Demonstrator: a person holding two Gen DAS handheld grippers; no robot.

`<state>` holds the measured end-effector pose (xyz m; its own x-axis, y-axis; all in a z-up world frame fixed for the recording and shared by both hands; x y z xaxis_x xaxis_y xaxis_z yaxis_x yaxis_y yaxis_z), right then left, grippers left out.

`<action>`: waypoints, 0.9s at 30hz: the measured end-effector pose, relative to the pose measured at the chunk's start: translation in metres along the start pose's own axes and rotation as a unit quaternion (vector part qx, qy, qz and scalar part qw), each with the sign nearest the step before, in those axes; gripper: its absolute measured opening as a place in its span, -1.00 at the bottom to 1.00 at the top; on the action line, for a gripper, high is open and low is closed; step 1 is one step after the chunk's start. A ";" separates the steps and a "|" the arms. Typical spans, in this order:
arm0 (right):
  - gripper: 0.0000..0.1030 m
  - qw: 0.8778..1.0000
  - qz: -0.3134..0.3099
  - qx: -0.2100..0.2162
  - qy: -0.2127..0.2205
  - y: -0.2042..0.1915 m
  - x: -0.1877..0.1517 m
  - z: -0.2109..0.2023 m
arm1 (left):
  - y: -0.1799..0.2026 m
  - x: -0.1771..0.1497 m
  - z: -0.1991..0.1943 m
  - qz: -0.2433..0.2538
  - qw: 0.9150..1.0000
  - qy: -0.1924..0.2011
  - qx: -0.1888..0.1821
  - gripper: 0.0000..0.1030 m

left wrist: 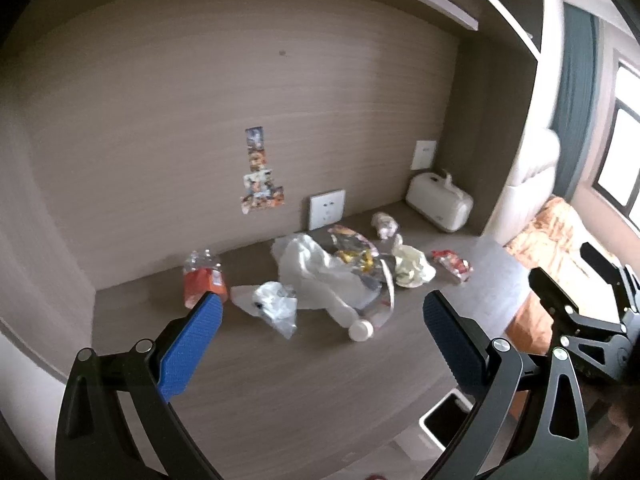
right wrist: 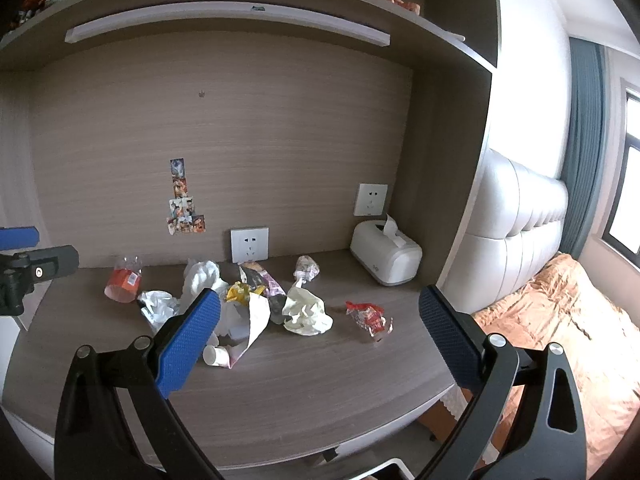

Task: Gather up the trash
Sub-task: 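Move both tools toward the trash pile on the desk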

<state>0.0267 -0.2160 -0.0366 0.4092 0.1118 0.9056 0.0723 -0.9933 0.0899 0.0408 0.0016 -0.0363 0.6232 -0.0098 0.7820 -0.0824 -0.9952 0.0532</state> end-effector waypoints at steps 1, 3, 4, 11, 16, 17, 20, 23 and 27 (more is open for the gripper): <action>0.92 1.000 -0.001 -0.002 0.003 0.001 0.001 0.000 | 0.001 0.000 -0.001 0.003 1.000 0.004 0.002 0.91; 0.92 1.000 -0.006 -0.017 0.013 0.001 0.002 -0.001 | 0.003 -0.001 -0.003 0.015 1.000 0.014 0.014 0.91; 0.92 1.000 -0.007 -0.020 0.015 0.002 0.002 -0.001 | 0.004 -0.001 -0.004 0.022 0.999 0.019 0.023 0.91; 0.92 1.000 0.002 -0.027 0.015 0.005 0.001 -0.001 | 0.009 0.005 -0.003 0.031 0.999 0.029 0.019 0.91; 0.92 1.000 0.019 -0.014 0.002 0.007 0.001 0.004 | 0.005 0.006 -0.002 0.025 0.999 0.024 0.019 0.91; 0.92 1.000 0.021 -0.010 0.002 0.006 0.001 0.005 | 0.004 0.005 -0.002 0.023 0.999 0.024 0.020 0.91; 0.92 1.000 0.025 0.005 0.004 0.003 0.002 0.006 | -0.004 0.006 0.003 0.011 0.999 0.022 0.024 0.91; 0.92 1.000 0.020 0.011 0.003 -0.002 0.003 0.010 | -0.011 0.005 0.007 0.006 0.999 0.029 0.037 0.91; 0.92 0.999 0.015 0.033 -0.015 -0.017 0.001 0.027 | -0.022 0.003 0.022 0.012 0.997 0.023 0.068 0.91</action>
Point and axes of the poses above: each gripper's, at about its wrist camera, not at the fingertips, and z roughly the way its jaws point, y to its right, x to its top, the point moved 5 cm from there along z, roughly the way its jaws point, and after that the axes turned 1 degree about -y, right-handed, at the moved point
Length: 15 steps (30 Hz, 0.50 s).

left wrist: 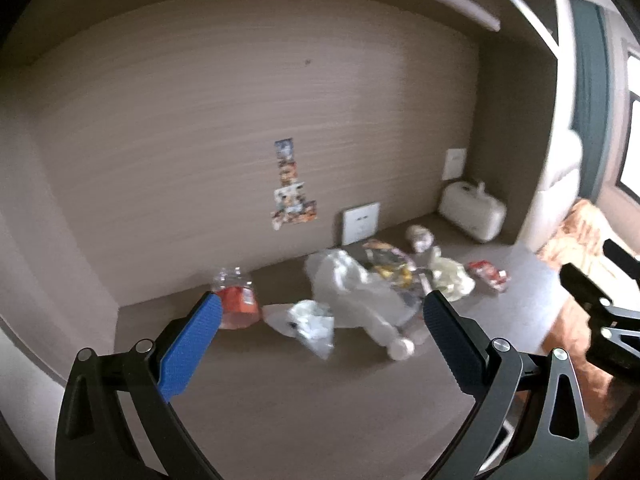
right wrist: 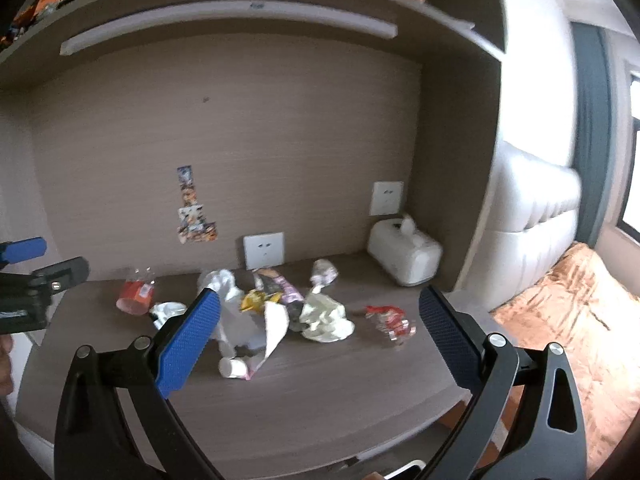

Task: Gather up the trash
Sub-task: 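Move both tools toward the trash pile on the desk, then grasp the clear plastic bag with the left tool while the right tool grasps the white paper cup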

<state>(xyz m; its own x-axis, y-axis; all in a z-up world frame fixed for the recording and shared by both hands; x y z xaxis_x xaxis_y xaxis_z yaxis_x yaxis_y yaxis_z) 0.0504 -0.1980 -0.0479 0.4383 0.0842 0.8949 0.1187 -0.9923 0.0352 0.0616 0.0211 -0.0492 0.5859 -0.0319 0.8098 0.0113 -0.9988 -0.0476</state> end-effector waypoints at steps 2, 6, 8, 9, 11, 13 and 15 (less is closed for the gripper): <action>0.92 1.000 -0.008 -0.002 -0.003 -0.008 -0.002 0.010 | -0.007 0.002 0.014 -0.006 1.000 -0.012 -0.006 0.91; 0.92 1.000 -0.014 -0.001 -0.017 -0.020 -0.008 0.032 | -0.018 -0.002 0.039 -0.016 0.999 -0.034 -0.007 0.91; 0.92 1.000 -0.008 0.005 -0.030 -0.026 -0.012 0.049 | -0.023 -0.005 0.053 -0.014 0.999 -0.043 -0.006 0.91; 0.92 0.999 -0.006 0.006 -0.035 -0.028 -0.014 0.055 | -0.025 -0.007 0.061 -0.013 0.999 -0.047 -0.005 0.91; 0.92 0.999 -0.001 0.007 -0.045 -0.030 -0.019 0.070 | -0.028 -0.011 0.077 -0.007 0.998 -0.054 -0.006 0.91; 0.92 0.998 0.003 0.001 -0.059 -0.033 -0.026 0.088 | -0.029 -0.016 0.093 -0.003 0.998 -0.060 -0.005 0.91; 0.92 0.997 0.006 -0.011 -0.070 -0.037 -0.036 0.107 | -0.030 -0.023 0.115 0.000 0.997 -0.072 -0.008 0.91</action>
Point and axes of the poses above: each gripper's, at about its wrist camera, not at the fingertips, and z roughly the way its jaws point, y to its right, x to its top, the point moved 5 cm from there along z, roughly the way its jaws point, and after that the axes turned 1 degree about -y, right-handed, at the moved point
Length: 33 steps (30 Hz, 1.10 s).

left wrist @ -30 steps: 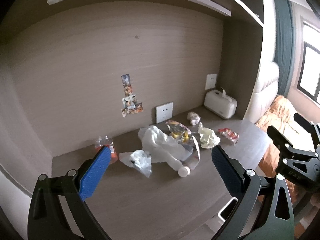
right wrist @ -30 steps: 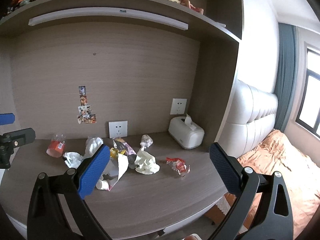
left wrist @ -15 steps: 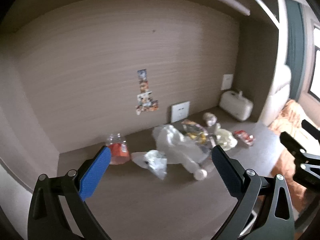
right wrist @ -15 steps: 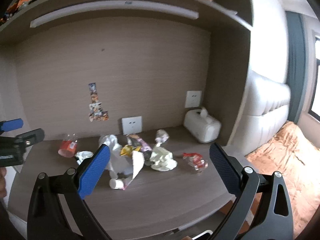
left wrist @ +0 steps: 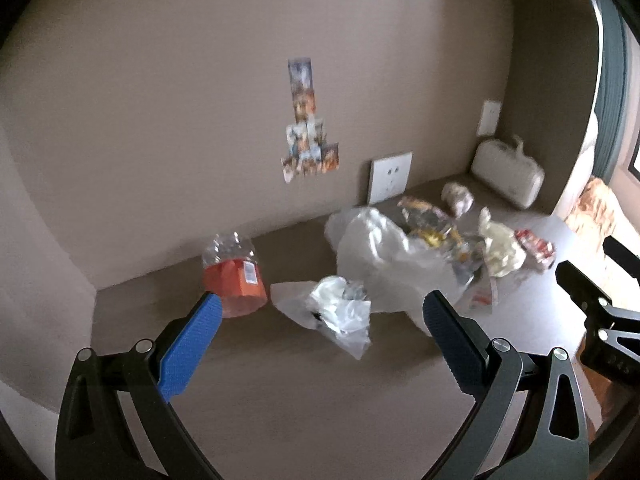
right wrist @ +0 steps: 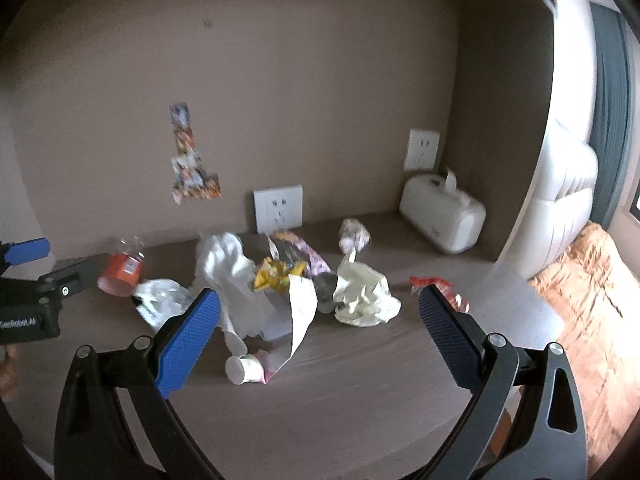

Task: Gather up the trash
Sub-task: 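Grasp the clear plastic bag with the left tool while the right tool grasps the white paper cup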

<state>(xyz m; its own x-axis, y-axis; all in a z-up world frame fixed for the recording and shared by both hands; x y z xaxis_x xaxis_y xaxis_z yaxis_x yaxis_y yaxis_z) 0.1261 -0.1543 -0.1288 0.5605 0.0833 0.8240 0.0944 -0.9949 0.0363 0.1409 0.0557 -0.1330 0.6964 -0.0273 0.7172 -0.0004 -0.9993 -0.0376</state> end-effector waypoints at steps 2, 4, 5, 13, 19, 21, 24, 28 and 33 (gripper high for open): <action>0.92 1.000 0.001 -0.008 -0.014 -0.004 -0.007 0.018 | 0.000 -0.005 0.021 0.002 1.000 -0.010 -0.005 0.91; 0.92 1.000 0.006 -0.012 -0.026 -0.007 -0.015 0.031 | 0.001 -0.009 0.039 0.002 1.000 -0.021 -0.010 0.91; 0.92 0.999 0.011 -0.017 -0.032 -0.009 -0.020 0.040 | 0.001 -0.013 0.049 0.001 1.000 -0.025 -0.011 0.91; 0.92 0.996 0.041 -0.030 -0.077 -0.013 -0.045 0.082 | -0.004 -0.029 0.101 0.010 0.998 -0.063 0.000 0.91; 0.29 0.991 0.048 -0.021 -0.126 -0.018 -0.060 0.112 | -0.006 -0.036 0.128 0.005 0.996 -0.085 -0.007 0.91; 0.09 0.988 0.056 -0.014 -0.142 -0.019 -0.065 0.120 | -0.008 -0.039 0.134 0.000 0.996 -0.091 -0.017 0.91; -0.19 0.987 0.061 -0.003 -0.146 -0.021 -0.067 0.122 | -0.006 -0.040 0.139 -0.001 0.995 -0.095 -0.035 0.82; -0.58 0.986 0.067 0.018 -0.150 -0.022 -0.068 0.125 | 0.007 -0.042 0.142 0.020 0.992 -0.098 -0.077 -0.30; -0.61 0.988 0.057 0.023 -0.142 -0.025 -0.067 0.125 | 0.018 -0.042 0.142 0.047 0.992 -0.087 -0.073 -0.54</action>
Point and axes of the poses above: each gripper's, at about its wrist camera, not at the fingertips, and z roughly the way its jaws point, y to its right, x to its top, the point moved 5 cm from there along z, roughly the way its jaws point, and after that the axes turned 1 degree about -y, right-handed, at the moved point
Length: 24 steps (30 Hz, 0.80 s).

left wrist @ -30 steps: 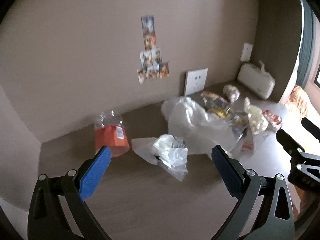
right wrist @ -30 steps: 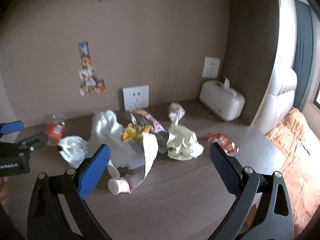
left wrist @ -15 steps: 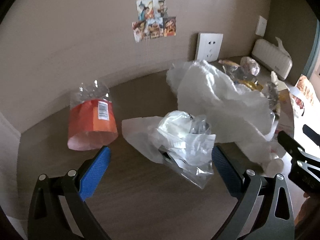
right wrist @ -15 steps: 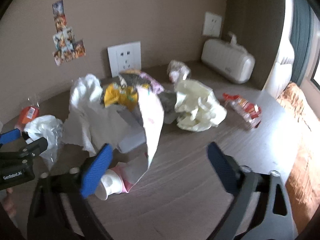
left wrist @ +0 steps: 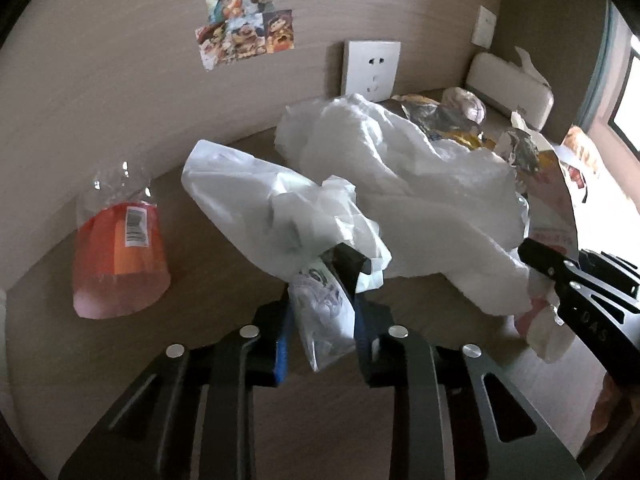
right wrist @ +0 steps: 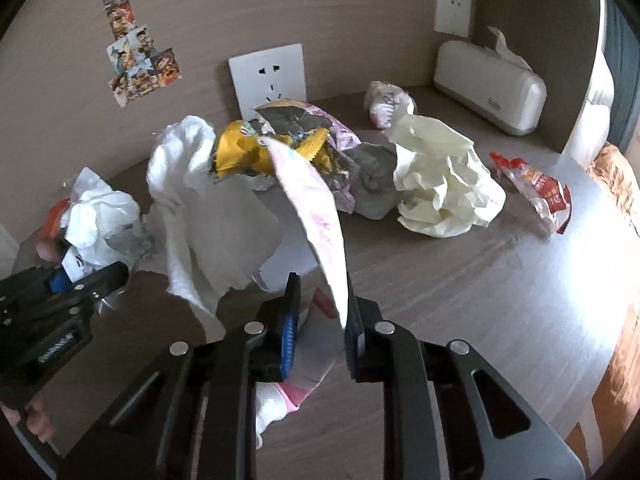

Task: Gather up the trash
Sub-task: 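Grasp the clear plastic bag with the left tool while the right tool grasps the white paper cup, then carry both items to the white bin and open both tools to drop them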

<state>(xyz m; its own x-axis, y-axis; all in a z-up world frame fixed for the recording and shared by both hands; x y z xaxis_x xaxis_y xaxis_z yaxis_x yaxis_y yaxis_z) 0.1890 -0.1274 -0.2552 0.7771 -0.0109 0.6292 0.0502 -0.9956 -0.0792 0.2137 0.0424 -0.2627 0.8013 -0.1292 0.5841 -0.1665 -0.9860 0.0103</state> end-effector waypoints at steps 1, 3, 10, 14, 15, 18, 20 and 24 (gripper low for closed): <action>-0.63 1.000 0.000 0.001 0.001 0.000 0.000 -0.001 | -0.001 0.000 -0.001 -0.003 1.000 0.000 -0.001 -0.56; -0.72 1.000 0.002 0.003 0.008 0.000 0.002 -0.008 | 0.000 0.004 -0.004 -0.009 1.000 0.001 -0.005 -0.58; -0.81 0.999 0.002 0.016 0.035 0.007 0.005 -0.051 | 0.002 0.026 -0.053 0.009 0.999 0.036 0.016 -0.58; -0.81 0.998 0.000 0.029 0.063 0.012 0.012 -0.089 | 0.010 0.033 -0.091 0.017 0.998 0.062 0.010 -0.58; -0.81 0.997 -0.002 0.032 0.073 0.014 0.015 -0.103 | 0.016 0.035 -0.102 0.021 0.997 0.071 0.008 -0.58; -0.81 0.995 0.000 0.037 0.094 0.021 0.019 -0.132 | 0.033 0.039 -0.126 0.033 0.996 0.085 -0.003 -0.58; -0.81 0.994 0.002 0.036 0.107 0.030 0.022 -0.149 | 0.051 0.042 -0.138 0.043 0.995 0.093 -0.011 -0.58; -0.81 0.992 0.005 0.027 0.124 0.049 0.019 -0.173 | 0.091 0.044 -0.153 0.064 0.992 0.105 -0.030 -0.58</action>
<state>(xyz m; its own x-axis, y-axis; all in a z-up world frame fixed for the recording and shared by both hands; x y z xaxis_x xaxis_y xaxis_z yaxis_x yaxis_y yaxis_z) 0.0973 -0.1928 -0.1133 0.5992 -0.0498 0.7991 0.0820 -0.9890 -0.1231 0.1460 -0.0368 -0.1121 0.6355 -0.2213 0.7397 -0.2977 -0.9542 -0.0298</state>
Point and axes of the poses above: each gripper's, at about its wrist camera, not at the fingertips, and z roughly the way its jaws point, y to its right, x to its top, the point moved 5 cm from there along z, roughly the way its jaws point, and after that the axes turned 1 degree about -y, right-handed, at the moved point
